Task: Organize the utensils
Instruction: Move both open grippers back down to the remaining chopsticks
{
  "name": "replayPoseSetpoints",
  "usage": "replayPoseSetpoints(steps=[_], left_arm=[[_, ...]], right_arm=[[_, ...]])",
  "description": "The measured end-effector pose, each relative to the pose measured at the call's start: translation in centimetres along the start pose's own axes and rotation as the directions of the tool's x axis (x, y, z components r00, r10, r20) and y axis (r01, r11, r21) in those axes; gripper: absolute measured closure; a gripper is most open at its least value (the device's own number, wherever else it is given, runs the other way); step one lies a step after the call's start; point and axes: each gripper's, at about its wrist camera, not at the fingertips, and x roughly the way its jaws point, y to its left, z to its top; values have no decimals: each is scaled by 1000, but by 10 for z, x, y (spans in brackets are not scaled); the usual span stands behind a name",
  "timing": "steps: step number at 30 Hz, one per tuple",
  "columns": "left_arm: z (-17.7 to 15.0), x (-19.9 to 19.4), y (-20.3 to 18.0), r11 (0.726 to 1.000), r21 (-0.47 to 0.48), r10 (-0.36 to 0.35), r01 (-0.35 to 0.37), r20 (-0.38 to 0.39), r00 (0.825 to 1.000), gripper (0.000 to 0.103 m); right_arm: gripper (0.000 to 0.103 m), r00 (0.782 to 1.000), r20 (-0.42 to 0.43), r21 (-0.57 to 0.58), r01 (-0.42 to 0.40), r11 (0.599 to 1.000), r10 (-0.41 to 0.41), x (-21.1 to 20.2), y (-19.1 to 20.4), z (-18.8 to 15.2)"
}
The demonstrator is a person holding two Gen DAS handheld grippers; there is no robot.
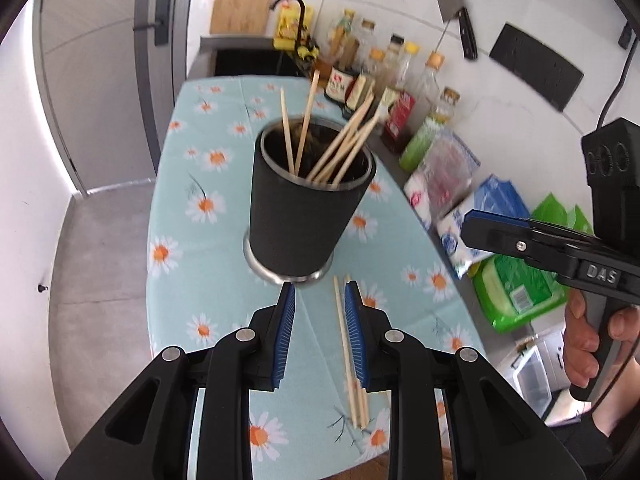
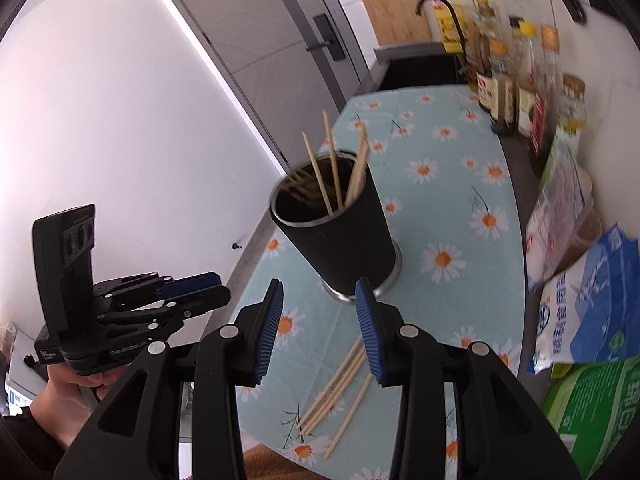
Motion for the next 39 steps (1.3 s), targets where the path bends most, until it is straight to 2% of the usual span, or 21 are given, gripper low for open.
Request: replayPoseSetpoints(steps=[4, 8, 10, 15, 18, 20, 23, 29, 33, 35, 39], left_arm=[[-7, 17, 10, 999, -9, -45, 45, -76, 996, 78], [-11, 35, 18, 995, -8, -99, 99, -141, 985, 78], [-12, 44, 21, 994, -8, -113, 113, -172, 979, 78], [-15, 69, 32, 988, -17, -152, 153, -260, 954, 78], [-17, 81, 37, 985, -11, -170, 175, -293, 941, 78], [-19, 87, 39, 982, -9, -180, 187, -310, 934, 78], [-24, 94, 44, 979, -2, -192, 202, -332, 924, 78], [-33, 105, 52, 972, 1, -218, 235, -373, 902, 78], [-36, 105, 58, 966, 4, -236, 257, -383, 893, 78], [-36, 104, 59, 963, 13, -243, 268, -384, 891, 78], [-37, 103, 62, 957, 24, -258, 290, -392, 883, 78]], right_arm=[[64, 996, -89, 84, 32, 996, -25, 26, -12, -9], [64, 976, -192, 124, 124, 984, -99, 53, -20, -17], [64, 961, -250, 153, 163, 975, -121, 66, -26, -22], [64, 900, -400, 197, 267, 943, -172, 100, -38, -33], [65, 872, -458, 225, 301, 927, -172, 116, -44, -38], [70, 854, -492, 239, 321, 916, -171, 125, -47, -42], [75, 827, -528, 233, 359, 904, -192, 138, -45, -47], [77, 785, -570, 224, 432, 873, -242, 154, -41, -54], [81, 763, -584, 204, 468, 860, -277, 166, -31, -57], [87, 748, -590, 184, 492, 851, -305, 171, -26, -58], [89, 718, -607, 155, 528, 835, -341, 184, -16, -61]])
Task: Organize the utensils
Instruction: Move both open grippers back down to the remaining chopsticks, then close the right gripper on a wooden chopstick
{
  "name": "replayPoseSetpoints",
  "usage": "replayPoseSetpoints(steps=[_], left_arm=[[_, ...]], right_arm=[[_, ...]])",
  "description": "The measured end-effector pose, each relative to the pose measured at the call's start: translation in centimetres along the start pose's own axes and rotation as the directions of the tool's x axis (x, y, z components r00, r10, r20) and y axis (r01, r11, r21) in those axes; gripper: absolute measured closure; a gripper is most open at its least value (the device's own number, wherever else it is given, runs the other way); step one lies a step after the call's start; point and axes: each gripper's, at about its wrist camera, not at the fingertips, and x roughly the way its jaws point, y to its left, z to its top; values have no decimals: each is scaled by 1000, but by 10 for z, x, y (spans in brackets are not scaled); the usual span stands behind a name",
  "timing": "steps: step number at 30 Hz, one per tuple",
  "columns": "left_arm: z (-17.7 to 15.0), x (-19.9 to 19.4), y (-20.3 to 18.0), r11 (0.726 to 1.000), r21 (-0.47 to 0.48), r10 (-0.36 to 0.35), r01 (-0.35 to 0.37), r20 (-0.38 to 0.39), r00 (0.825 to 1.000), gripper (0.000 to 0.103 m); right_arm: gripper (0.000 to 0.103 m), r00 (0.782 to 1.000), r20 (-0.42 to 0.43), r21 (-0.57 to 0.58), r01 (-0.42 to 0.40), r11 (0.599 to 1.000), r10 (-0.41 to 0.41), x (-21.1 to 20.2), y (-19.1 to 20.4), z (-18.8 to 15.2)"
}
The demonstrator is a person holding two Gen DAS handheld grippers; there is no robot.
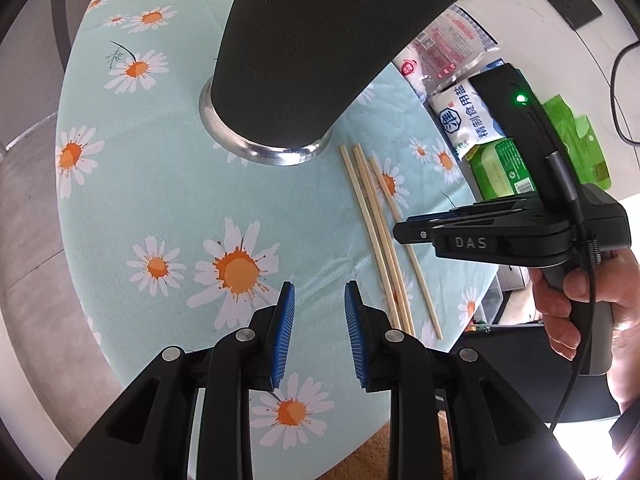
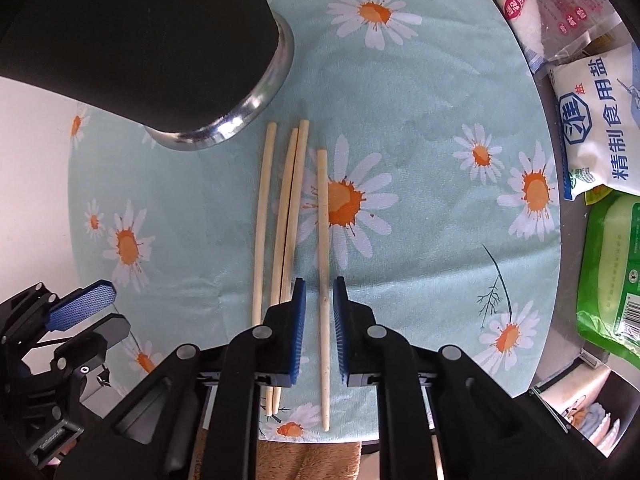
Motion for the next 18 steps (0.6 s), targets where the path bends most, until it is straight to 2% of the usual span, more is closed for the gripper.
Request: replayPoseSetpoints(steps=[8, 12, 18], left_arm=[[2, 2, 2, 1000, 1, -7, 7, -7, 1000, 78], [2, 0, -1, 1000, 10, -5, 5, 1, 1000, 78], [6, 3, -10, 1000, 9, 4, -4, 0, 1000, 78]], right_arm=[[94, 997, 29, -6, 76, 997, -76, 4, 30, 1], [97, 997, 29, -8, 70, 998, -70, 5, 28, -3], [97, 1000, 6, 7, -1, 1000, 1, -3, 11, 0]])
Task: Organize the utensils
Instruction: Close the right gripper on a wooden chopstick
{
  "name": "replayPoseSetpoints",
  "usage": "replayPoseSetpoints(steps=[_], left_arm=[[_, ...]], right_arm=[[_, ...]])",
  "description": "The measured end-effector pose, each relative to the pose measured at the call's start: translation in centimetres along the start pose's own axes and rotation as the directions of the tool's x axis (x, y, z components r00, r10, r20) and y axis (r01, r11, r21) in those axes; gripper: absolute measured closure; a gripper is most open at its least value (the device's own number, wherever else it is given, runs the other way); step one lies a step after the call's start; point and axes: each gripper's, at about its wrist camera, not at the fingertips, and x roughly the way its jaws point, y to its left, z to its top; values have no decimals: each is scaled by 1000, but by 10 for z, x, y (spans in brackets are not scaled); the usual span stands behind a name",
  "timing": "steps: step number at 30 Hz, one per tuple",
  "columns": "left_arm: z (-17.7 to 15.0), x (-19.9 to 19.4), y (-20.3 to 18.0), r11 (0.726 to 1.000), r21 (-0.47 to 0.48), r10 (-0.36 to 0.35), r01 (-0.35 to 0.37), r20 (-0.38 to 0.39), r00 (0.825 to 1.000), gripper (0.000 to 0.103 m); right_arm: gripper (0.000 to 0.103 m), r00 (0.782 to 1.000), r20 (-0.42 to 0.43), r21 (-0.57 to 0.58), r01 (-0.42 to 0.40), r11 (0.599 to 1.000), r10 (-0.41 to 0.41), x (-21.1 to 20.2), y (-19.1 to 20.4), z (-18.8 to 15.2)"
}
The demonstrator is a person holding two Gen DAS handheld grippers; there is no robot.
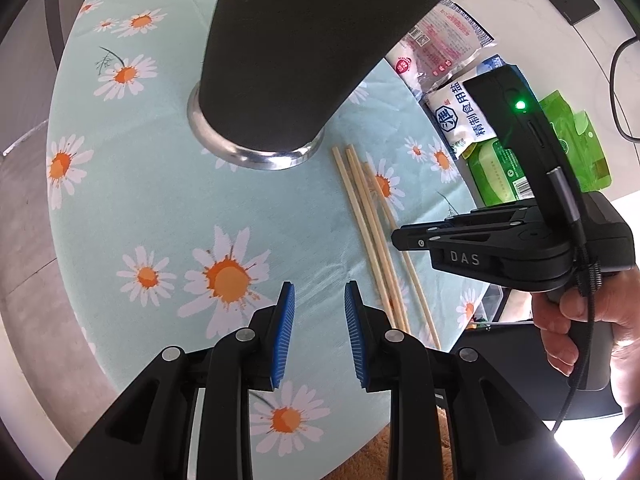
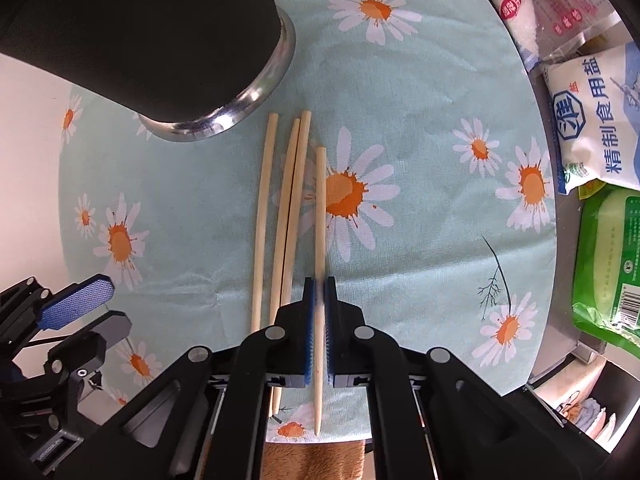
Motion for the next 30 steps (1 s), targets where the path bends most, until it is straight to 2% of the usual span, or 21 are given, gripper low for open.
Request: replayPoseSetpoints(steps=[9, 19, 23, 30], left_arm=[[14, 17, -17, 997, -79, -16, 13, -38, 999, 78], [38, 51, -45, 984, -149, 78, -97, -133, 988, 78], [45, 61, -55, 973, -163, 141, -165, -147, 979, 78], [50, 71, -62, 951, -168, 229, -258, -171, 958, 79]], right_arm=[[97, 991, 26, -44, -133, 990, 134, -23, -25, 3], [97, 959, 23, -120, -276, 954, 281, -37, -68, 18], [97, 936, 8, -126, -348, 929, 352, -32, -95, 21], [97, 925, 5, -165, -375, 912, 381, -44, -109, 27]])
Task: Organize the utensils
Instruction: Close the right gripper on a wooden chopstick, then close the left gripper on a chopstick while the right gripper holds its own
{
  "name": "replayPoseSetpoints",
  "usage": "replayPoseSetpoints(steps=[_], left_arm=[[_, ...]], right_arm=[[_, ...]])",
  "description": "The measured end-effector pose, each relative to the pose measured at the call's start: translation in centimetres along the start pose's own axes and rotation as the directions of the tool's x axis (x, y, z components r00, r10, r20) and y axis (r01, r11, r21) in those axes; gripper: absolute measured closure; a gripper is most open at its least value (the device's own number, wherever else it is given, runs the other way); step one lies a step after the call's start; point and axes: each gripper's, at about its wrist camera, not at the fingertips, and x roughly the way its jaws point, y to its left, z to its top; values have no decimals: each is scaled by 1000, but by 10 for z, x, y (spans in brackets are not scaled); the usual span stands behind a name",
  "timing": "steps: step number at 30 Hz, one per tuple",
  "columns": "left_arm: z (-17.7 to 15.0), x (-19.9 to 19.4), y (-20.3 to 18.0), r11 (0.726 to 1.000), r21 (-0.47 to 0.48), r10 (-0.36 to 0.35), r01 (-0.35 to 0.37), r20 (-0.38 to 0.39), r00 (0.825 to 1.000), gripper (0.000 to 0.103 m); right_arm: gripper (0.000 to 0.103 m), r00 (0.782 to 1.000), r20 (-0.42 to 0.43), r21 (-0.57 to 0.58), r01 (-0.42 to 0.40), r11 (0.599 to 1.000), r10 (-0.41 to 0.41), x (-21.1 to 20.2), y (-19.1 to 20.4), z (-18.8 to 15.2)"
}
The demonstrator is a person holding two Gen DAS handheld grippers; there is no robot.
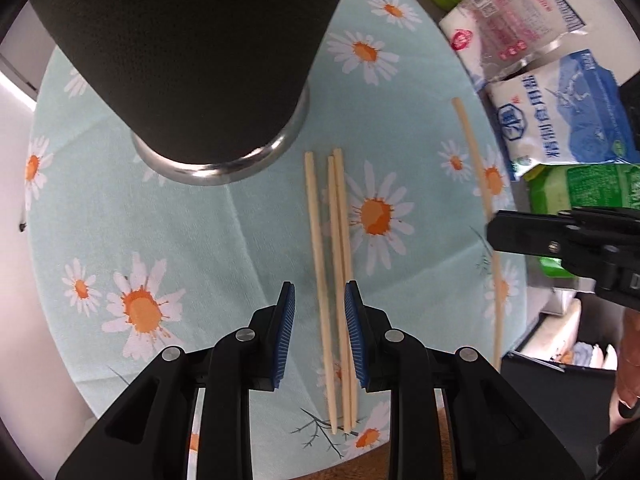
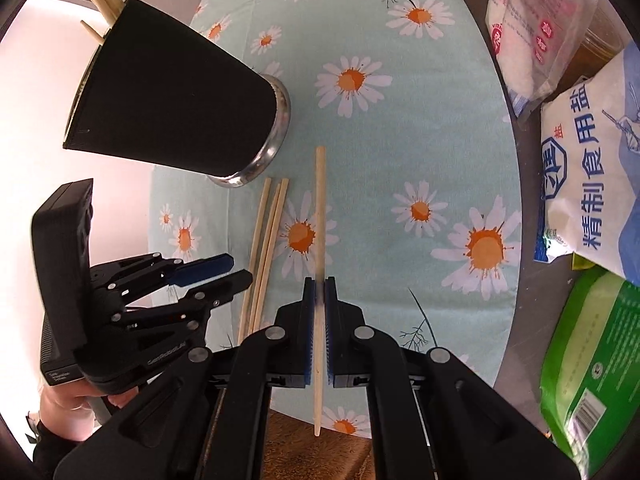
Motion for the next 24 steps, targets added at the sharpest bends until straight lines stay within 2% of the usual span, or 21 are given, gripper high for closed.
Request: replayPoseSetpoints(steps=[4, 10, 24], left_arm=[[0, 7, -1, 1000, -10, 1, -1, -11, 1000, 79], [9, 15, -9, 999, -14, 34, -34, -19, 999, 88], [15, 20, -17, 997, -3, 83, -83, -33, 996, 92]], right_arm=[[97, 1000, -14, -12, -15, 1000, 15, -2, -3, -2], [97, 999, -12, -19, -30, 999, 30, -5, -7, -3], [97, 1000, -11, -25, -26, 999, 26, -10, -10, -6]])
